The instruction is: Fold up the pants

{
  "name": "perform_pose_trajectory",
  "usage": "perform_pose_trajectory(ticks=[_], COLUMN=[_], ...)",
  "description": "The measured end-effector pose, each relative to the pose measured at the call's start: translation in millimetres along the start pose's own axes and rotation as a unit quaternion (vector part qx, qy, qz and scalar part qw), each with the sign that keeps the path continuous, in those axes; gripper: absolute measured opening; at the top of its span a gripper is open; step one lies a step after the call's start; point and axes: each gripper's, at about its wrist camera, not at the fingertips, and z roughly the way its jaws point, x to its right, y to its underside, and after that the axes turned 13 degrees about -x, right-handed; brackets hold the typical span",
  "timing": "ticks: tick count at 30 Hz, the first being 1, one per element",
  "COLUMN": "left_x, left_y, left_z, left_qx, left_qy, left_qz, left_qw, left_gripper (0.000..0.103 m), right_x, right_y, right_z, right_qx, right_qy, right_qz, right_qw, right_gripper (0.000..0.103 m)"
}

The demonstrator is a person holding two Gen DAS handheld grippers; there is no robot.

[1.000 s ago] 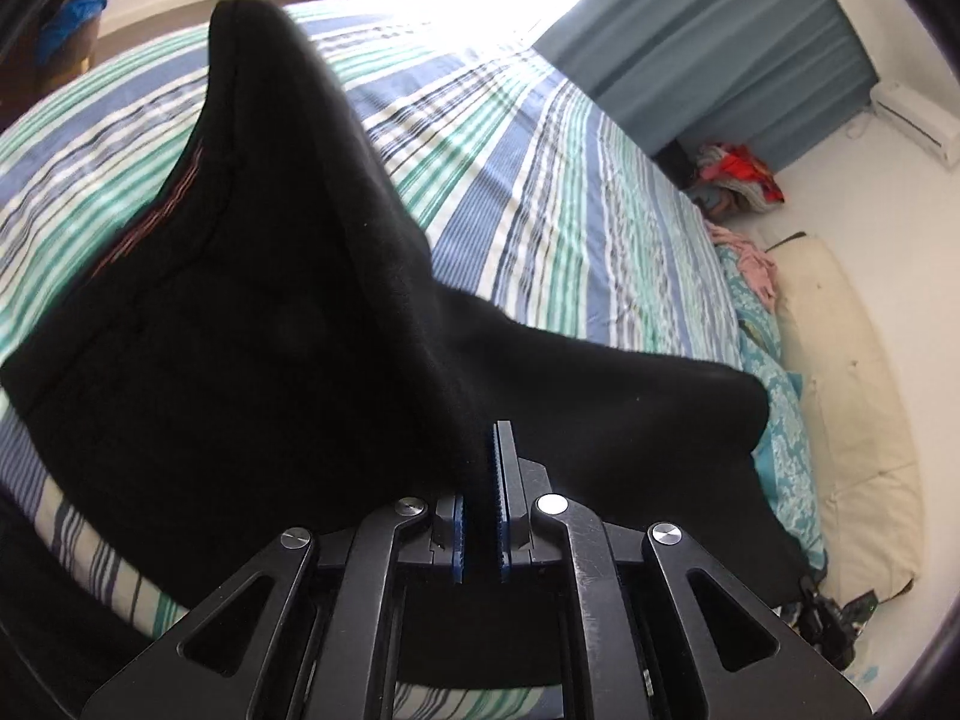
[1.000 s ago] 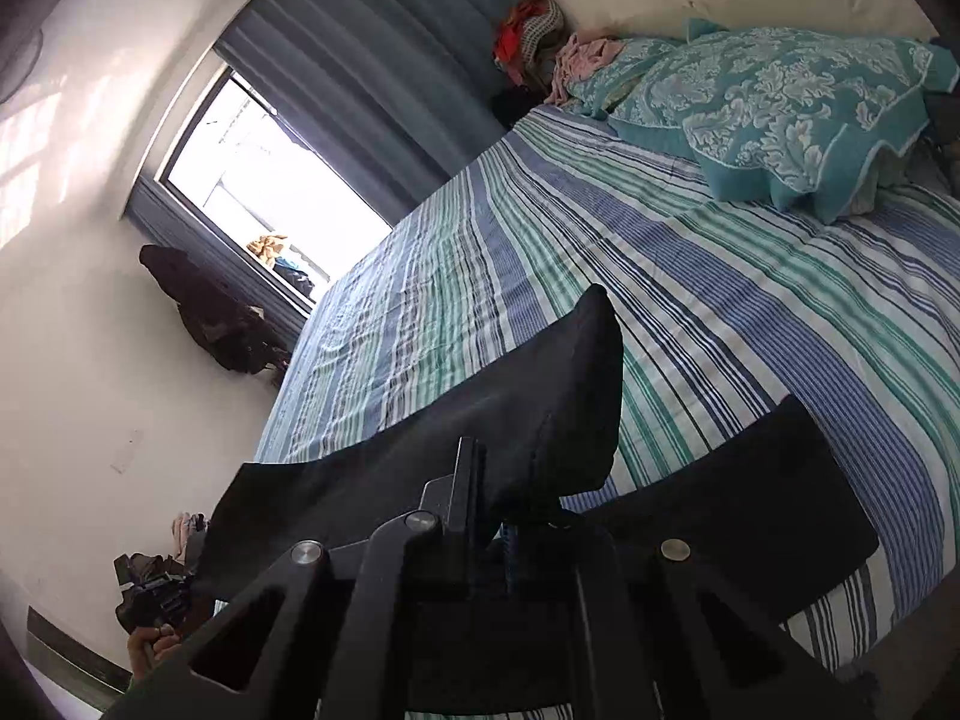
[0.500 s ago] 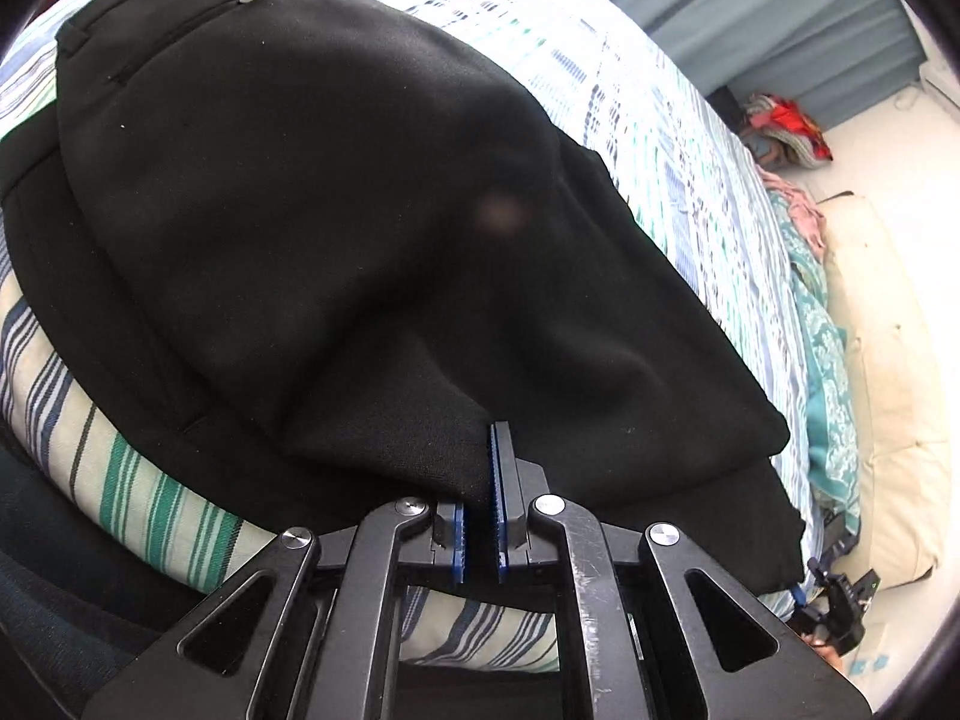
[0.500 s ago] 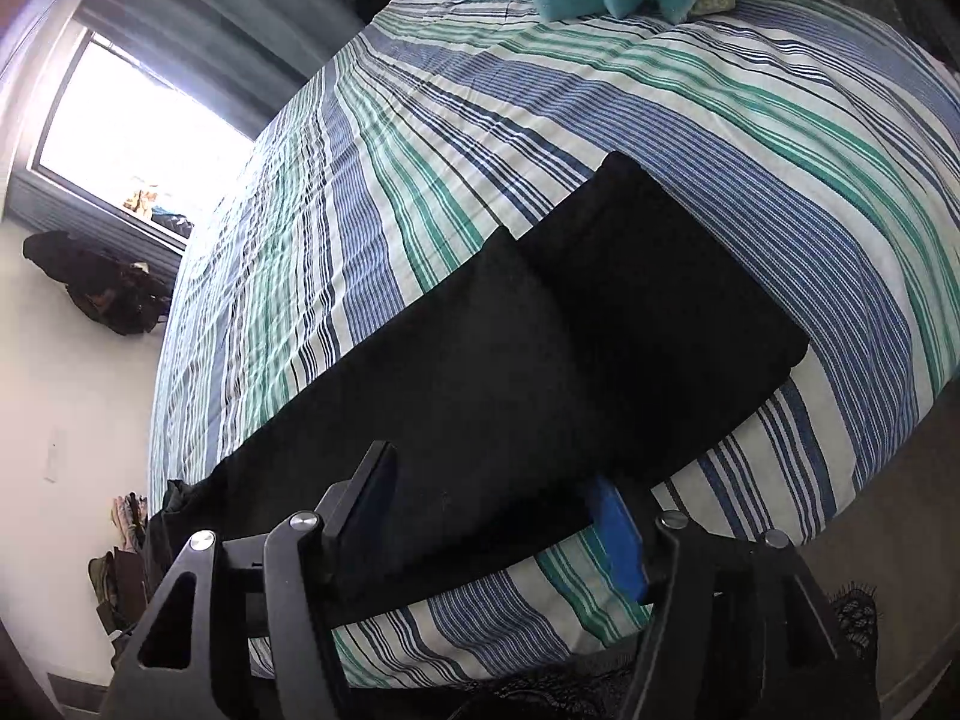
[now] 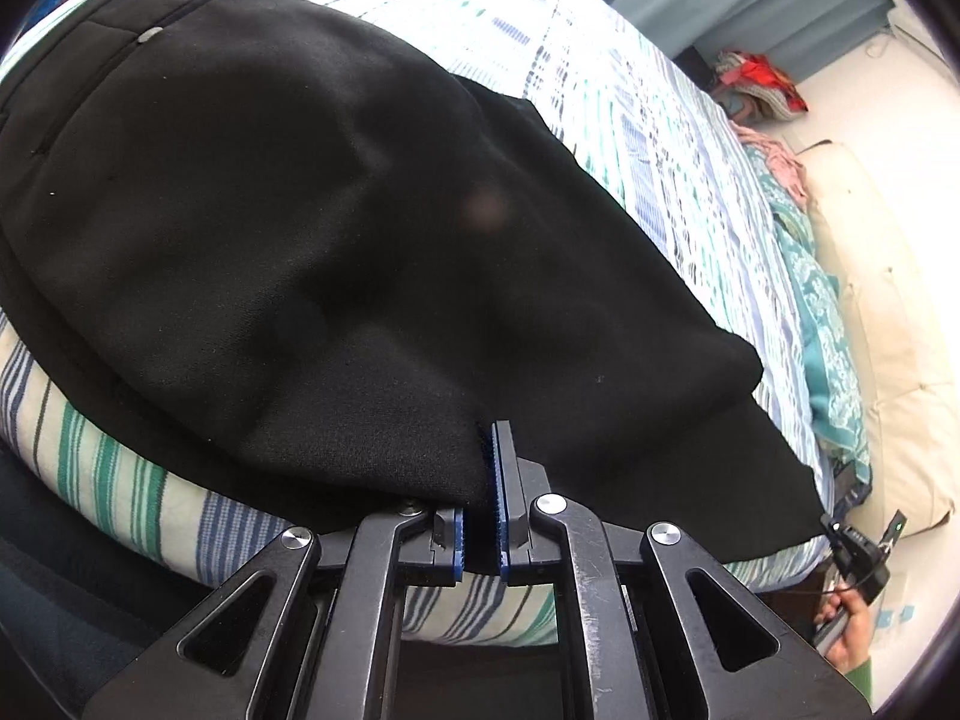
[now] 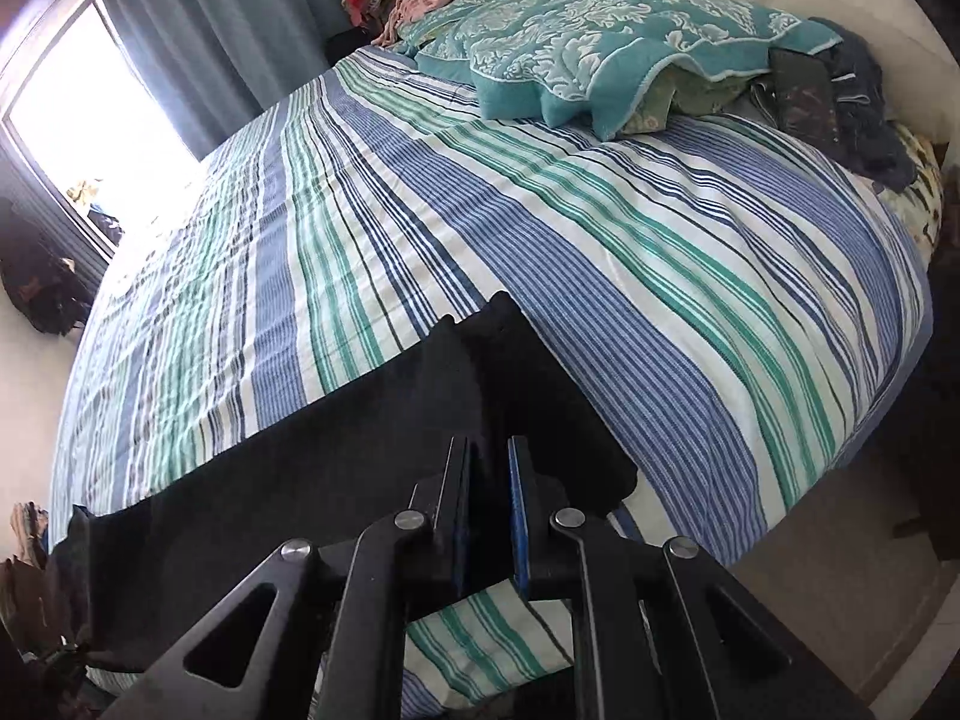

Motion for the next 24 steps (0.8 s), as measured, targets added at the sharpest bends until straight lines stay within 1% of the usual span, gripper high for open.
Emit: perform_pose_trajectory(ticks=[2,4,5,7,10,13,15,20,24], left_x=[6,11,13,14,11,13,14,9,11], left_y=[2,5,6,7,8,9,9,10,12], left_z=[0,-1,1,4,3,5,7,6,5], left_qx=[-0.001,0.000,-0.002,-0.010,-0.017,-0.019,-0.023,-0.028,-0.031], left_qy=[0.006,0.001,-0.006,-0.016,-0.004,-0.017,-0.029,-0.024,-0.029], left_qz=[0.007,0.020,0.027,0.031,0.030,0.043,0.049,0.046,0.042], left_qw=[1.0000,0.9998,0.9996,0.9993,0.9994,0.9987,0.9981,0.9983,0.9982], left_gripper=[0.006,0.006,0.006,0.006,0.007,0.007,0.007,0.007,0.007], right_x=[-1,-5,-5,-4,3,3,3,6,5], right_y=[-1,-4,-6,-9,-10,-8,-8,-8,-7], right_z=[-4,-5,-3,5,10,8,10,23,22], right_qx=[0.015,0.022,0.018,-0.004,-0.018,-0.012,-0.020,-0.047,-0.044], right_qy=[0.031,0.057,0.067,0.084,0.093,0.108,0.112,0.118,0.122], right_qz=[-0.009,-0.022,-0.027,-0.030,-0.020,-0.031,-0.034,-0.029,-0.032], right_qw=[0.999,0.998,0.997,0.996,0.995,0.994,0.993,0.991,0.991], right_gripper=[0.012,0.012,0.012,0.012,0.012,0.012,0.012,0.012,0.012])
